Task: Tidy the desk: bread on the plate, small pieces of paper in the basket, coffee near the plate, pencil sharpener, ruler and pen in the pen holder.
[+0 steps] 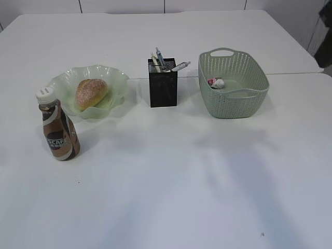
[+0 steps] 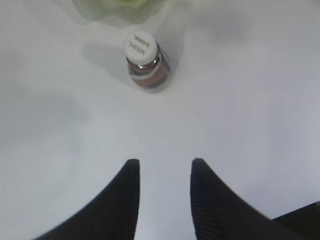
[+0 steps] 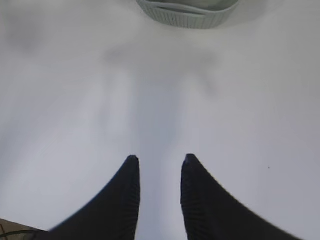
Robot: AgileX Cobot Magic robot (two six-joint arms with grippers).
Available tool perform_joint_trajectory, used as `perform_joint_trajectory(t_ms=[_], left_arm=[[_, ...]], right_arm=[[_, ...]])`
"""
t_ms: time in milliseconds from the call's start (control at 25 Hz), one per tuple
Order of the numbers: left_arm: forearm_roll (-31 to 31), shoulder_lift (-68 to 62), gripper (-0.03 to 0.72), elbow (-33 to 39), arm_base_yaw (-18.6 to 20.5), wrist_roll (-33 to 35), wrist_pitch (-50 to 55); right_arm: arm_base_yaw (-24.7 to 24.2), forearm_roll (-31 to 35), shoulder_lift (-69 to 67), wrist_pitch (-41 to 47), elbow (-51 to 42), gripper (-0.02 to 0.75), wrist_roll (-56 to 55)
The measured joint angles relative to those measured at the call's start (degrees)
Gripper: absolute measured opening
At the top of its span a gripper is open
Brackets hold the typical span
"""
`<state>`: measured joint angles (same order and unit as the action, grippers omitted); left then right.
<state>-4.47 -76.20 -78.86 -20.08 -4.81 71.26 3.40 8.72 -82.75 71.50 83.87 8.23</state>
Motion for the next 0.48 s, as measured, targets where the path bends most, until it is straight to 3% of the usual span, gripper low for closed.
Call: perform_joint_trajectory(t_ms=[480], left_arm=[[0.5, 15.45, 0.237, 13.19, 0.0, -1.31, 0.09]], right_arm=[[0.0, 1.54, 13.31, 0.4, -12.22, 0.24, 0.0]])
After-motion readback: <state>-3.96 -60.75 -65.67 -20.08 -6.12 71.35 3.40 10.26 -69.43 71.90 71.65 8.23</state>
